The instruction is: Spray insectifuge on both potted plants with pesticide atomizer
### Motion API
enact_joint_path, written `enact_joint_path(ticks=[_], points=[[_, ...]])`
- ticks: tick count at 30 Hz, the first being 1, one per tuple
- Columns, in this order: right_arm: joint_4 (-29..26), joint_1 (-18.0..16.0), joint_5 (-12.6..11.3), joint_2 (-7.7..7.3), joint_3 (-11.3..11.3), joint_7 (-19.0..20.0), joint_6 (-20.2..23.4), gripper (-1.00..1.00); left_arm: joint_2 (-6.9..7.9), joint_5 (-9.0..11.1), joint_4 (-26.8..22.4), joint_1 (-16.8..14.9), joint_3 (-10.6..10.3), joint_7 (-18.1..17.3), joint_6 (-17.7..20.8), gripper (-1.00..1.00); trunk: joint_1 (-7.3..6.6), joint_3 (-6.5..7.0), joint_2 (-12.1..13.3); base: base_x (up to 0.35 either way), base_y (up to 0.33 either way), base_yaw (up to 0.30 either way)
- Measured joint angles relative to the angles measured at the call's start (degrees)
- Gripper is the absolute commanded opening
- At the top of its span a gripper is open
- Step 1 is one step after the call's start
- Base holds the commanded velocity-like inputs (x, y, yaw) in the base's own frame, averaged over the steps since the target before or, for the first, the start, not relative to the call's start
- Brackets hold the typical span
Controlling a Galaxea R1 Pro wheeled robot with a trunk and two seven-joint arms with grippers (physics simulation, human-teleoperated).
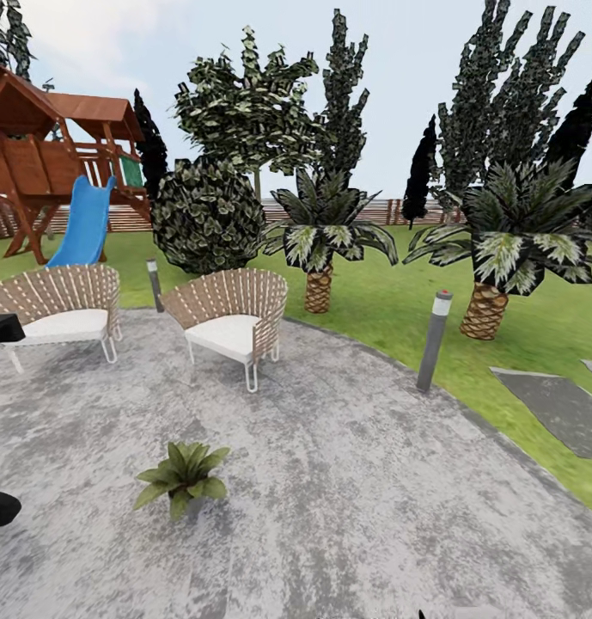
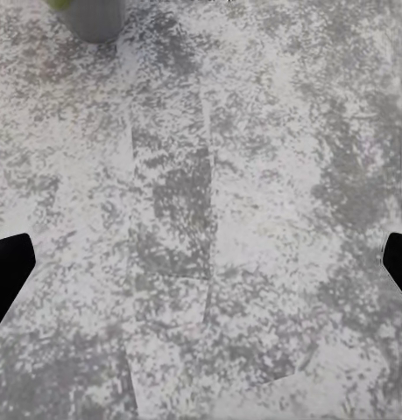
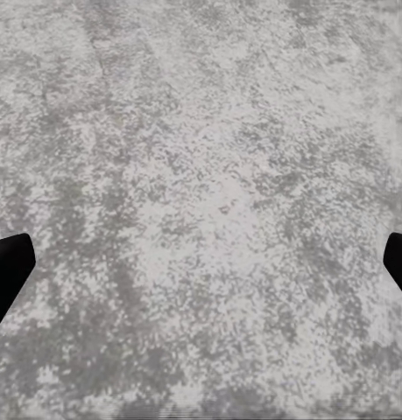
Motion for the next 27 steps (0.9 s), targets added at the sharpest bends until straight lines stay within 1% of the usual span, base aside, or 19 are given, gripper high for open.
enact_joint_path(ticks=[6,20,27], points=[[0.0,0.0,0.0,0.03,0.0,0.0,0.0,1.00,0.01,0.0,-0.1,0.0,0.0,0.0,0.0,1.00,0.00,-0.27,0.0,0.000,0.000,-0.261],[0.0,0.0,0.0,0.09,0.0,0.0,0.0,1.00,0.00,0.0,-0.1,0.0,0.0,-0.1,-0.1,1.00,0.00,-1.27,0.0,0.000,0.000,-0.200],[0.0,0.0,0.0,0.09,0.0,0.0,0.0,1.00,0.00,0.0,-0.1,0.0,0.0,0.0,0.0,1.00,1.53,-3.05,-2.8,0.000,0.000,-0.195]])
